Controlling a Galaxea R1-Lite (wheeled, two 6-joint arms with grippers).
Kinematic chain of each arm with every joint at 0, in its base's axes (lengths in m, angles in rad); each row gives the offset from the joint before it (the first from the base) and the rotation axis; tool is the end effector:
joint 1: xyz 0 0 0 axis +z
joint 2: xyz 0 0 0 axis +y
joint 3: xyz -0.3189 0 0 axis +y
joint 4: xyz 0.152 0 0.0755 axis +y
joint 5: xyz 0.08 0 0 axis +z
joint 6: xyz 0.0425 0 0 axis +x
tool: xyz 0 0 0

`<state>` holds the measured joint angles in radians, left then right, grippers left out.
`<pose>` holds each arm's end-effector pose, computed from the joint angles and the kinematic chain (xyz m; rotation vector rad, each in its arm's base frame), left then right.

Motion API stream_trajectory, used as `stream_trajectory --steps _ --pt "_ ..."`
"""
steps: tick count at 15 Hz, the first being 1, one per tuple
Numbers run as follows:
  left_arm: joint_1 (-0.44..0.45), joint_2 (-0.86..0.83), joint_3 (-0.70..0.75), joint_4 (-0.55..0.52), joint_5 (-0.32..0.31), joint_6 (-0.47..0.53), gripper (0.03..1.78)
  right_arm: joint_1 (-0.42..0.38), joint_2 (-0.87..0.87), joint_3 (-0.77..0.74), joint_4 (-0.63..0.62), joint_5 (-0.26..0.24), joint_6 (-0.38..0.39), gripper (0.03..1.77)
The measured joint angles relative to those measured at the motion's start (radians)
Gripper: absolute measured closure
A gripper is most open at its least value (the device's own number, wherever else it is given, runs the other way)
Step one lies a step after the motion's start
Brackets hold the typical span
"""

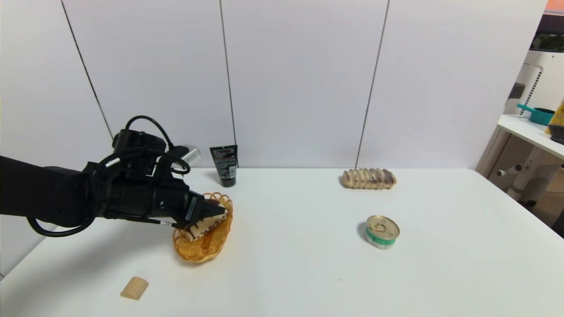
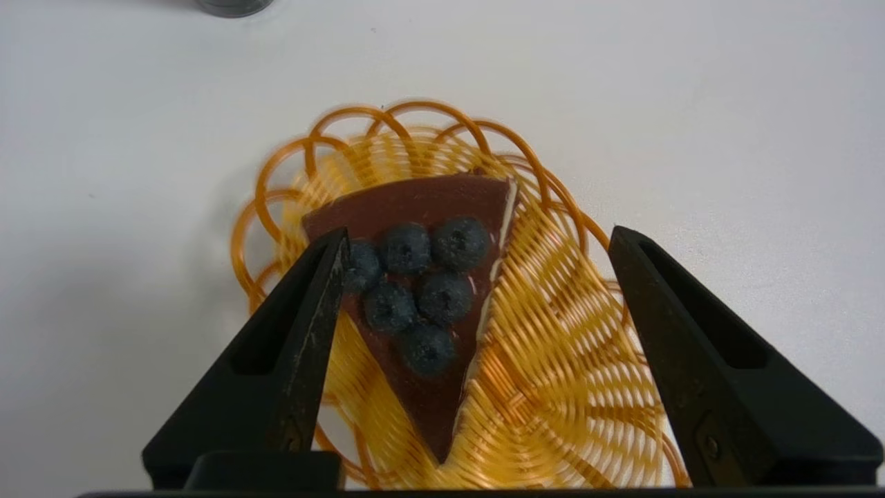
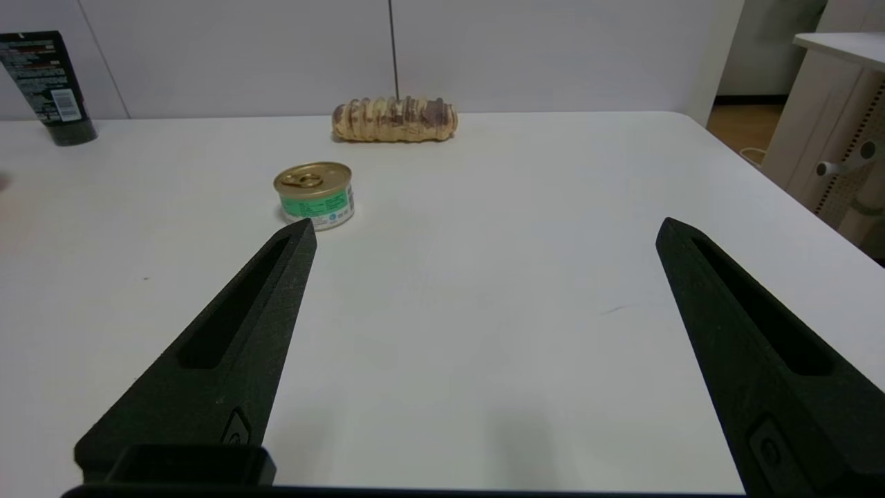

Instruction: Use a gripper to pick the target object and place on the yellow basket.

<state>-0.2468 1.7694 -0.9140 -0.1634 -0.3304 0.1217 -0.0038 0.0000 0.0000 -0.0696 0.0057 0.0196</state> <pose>0.2993 -0.0896 0.1707 0.0842 0.6660 -0.5955 -0.0447 0.0004 0.0840 0.0193 -0.0696 0.0026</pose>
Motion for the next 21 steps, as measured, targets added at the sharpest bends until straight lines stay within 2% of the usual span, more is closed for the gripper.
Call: stream_trajectory --steps 7,11,13,16,21 --pt "0.014 -0.130 -0.037 -0.026 0.016 0.000 0.24 0.000 0.000 0.000 0.000 0.000 0.000 0.10" --pt "0.049 -0.309 -0.066 -0.029 0.121 0.004 0.19 0.000 0.000 0.000 0.000 0.000 0.000 0.10" --pt "0.077 -0.418 -0.042 -0.027 0.143 0.007 0.17 0.000 0.000 0.000 0.000 0.000 0.000 0.10" --pt "0.134 -0.612 0.102 -0.026 0.153 0.001 0.15 0.000 0.000 0.000 0.000 0.000 0.000 0.10" --pt "0.170 -1.016 0.442 -0.016 0.159 -0.042 0.14 0.000 0.000 0.000 0.000 0.000 0.000 0.10"
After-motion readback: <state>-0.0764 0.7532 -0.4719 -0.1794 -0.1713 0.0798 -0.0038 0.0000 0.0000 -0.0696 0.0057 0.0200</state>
